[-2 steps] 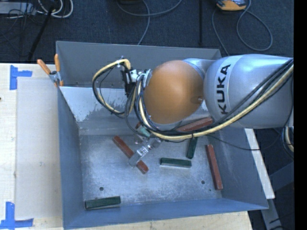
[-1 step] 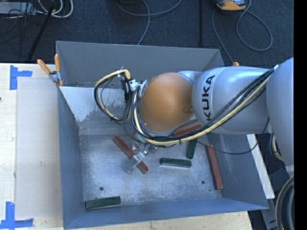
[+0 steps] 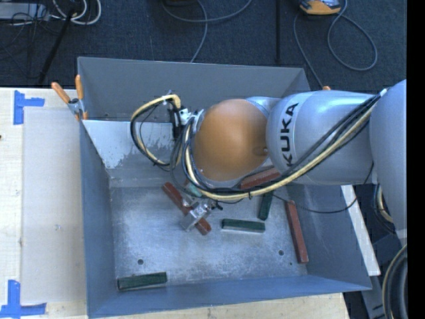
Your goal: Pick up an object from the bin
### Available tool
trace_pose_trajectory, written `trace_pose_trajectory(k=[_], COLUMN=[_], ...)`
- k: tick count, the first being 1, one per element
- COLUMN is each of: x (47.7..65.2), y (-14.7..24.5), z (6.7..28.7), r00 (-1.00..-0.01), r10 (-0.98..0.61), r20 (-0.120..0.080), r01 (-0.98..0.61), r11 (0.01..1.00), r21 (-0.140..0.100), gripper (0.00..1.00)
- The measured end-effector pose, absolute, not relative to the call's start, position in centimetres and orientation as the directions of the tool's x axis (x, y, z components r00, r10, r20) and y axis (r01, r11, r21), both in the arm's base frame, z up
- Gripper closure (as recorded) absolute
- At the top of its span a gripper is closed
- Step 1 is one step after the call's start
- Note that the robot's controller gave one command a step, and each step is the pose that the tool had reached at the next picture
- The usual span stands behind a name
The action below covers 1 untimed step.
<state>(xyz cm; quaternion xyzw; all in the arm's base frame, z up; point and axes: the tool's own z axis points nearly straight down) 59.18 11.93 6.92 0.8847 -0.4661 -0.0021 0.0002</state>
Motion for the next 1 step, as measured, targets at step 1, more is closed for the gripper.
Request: trace_pose_trajectory(k=[1], x=[57.88], y=[12.22], z=[6.91], r00=[0.552], r10=[-0.834], r20=[-0.003], r01=[-0.834], r11=[-0.552], r21=[0.003], gripper=[1.0])
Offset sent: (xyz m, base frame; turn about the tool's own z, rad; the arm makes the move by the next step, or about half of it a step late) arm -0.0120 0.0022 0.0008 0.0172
